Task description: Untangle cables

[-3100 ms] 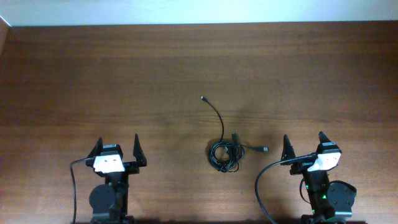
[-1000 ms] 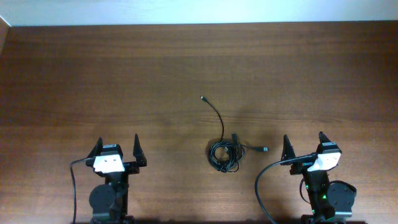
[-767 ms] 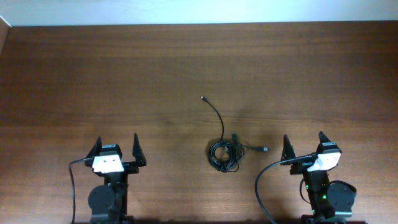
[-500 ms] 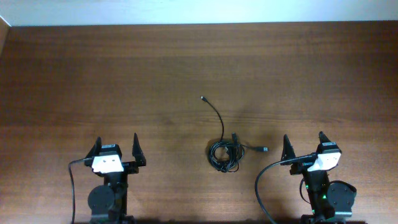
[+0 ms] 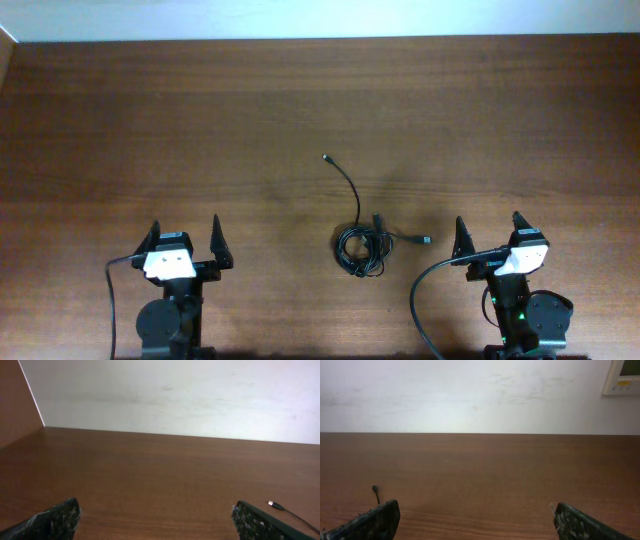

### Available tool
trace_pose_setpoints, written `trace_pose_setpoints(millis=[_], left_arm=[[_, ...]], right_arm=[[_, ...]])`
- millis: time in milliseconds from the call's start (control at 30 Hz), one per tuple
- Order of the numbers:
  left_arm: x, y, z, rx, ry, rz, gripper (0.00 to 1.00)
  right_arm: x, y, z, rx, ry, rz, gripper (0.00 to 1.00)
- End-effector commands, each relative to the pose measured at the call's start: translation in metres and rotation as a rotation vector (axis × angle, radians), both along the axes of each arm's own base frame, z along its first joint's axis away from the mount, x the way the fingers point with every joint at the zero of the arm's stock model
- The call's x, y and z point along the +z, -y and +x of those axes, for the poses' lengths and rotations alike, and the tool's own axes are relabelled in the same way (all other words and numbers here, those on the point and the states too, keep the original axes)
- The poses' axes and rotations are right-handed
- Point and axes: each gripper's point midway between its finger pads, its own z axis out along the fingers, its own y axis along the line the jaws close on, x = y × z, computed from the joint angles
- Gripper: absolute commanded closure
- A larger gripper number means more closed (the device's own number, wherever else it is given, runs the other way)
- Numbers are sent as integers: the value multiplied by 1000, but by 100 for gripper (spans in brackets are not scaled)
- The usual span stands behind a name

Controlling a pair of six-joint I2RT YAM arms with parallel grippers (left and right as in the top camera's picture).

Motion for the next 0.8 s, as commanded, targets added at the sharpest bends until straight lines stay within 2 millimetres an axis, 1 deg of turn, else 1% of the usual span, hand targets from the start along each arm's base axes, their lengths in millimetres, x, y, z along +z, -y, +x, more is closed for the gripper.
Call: trace_pose_setpoints(millis=[0, 133, 467, 767], left_arm=[[15, -2, -3, 12, 28, 9, 1], [22, -2, -4, 12, 37, 9, 1], [17, -2, -5, 12, 6, 8, 1], [17, -2, -6, 12, 6, 8, 1]], right_arm=[[-2, -1, 0, 2, -1, -8, 2], [-2, -1, 0, 2, -1, -8, 2], [-2, -1, 0, 2, -1, -8, 2], [-2, -1, 0, 2, -1, -8, 2]])
